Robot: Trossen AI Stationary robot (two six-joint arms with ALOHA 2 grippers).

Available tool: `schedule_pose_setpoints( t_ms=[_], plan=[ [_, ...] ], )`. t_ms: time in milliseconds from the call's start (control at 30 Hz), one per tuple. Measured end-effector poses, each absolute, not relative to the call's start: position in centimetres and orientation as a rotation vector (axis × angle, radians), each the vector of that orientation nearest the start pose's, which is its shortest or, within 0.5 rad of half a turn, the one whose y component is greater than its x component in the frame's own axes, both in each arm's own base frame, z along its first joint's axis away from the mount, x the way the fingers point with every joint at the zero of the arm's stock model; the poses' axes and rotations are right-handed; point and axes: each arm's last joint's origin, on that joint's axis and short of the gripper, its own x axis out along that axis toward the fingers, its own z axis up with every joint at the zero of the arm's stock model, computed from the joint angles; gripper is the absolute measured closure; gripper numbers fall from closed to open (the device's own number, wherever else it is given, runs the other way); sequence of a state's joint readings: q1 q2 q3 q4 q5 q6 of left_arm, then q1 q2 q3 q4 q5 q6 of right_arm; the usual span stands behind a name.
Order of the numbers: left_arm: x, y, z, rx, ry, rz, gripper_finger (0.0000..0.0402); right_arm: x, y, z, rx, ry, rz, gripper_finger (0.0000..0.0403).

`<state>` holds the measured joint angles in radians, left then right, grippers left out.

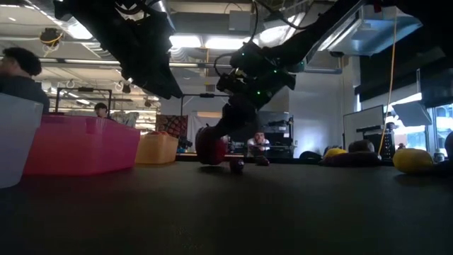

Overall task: Sort produce into baskets
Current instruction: Put the top left apple into the orange bin

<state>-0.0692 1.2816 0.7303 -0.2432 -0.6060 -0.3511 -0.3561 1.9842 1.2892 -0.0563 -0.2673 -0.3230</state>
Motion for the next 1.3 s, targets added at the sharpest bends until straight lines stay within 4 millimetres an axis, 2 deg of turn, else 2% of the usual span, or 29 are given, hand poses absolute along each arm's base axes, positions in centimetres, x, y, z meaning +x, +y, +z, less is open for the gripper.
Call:
schedule_pose_setpoints(
  t_ms=[267,567,733,867,1133,1300],
  plan=[
    [25.0,-0.1,21.4,-0.057,0.657,0.63,0.0105,40.1,-14.3,16.1,-0.064,0.721,0.024,0.0214],
    [24.9,-0.1,21.4,-0.054,0.659,0.629,0.0105,40.0,-14.2,16.1,-0.056,0.728,0.031,0.0126],
    [25.0,-0.1,21.4,-0.054,0.658,0.629,0.0105,39.8,-14.1,16.6,-0.059,0.731,0.024,0.0095],
    [24.9,-0.1,21.4,-0.054,0.659,0.628,0.0105,39.7,-14.1,17.7,-0.071,0.699,0.017,0.0087],
    [25.0,-0.1,21.4,-0.055,0.658,0.628,0.0105,39.5,-14.0,18.2,-0.072,0.696,0.016,0.0088],
    [25.3,0.0,21.4,-0.068,0.639,0.626,0.0105,38.9,-13.8,20.5,-0.079,0.66,0.018,0.0088]
  ],
)
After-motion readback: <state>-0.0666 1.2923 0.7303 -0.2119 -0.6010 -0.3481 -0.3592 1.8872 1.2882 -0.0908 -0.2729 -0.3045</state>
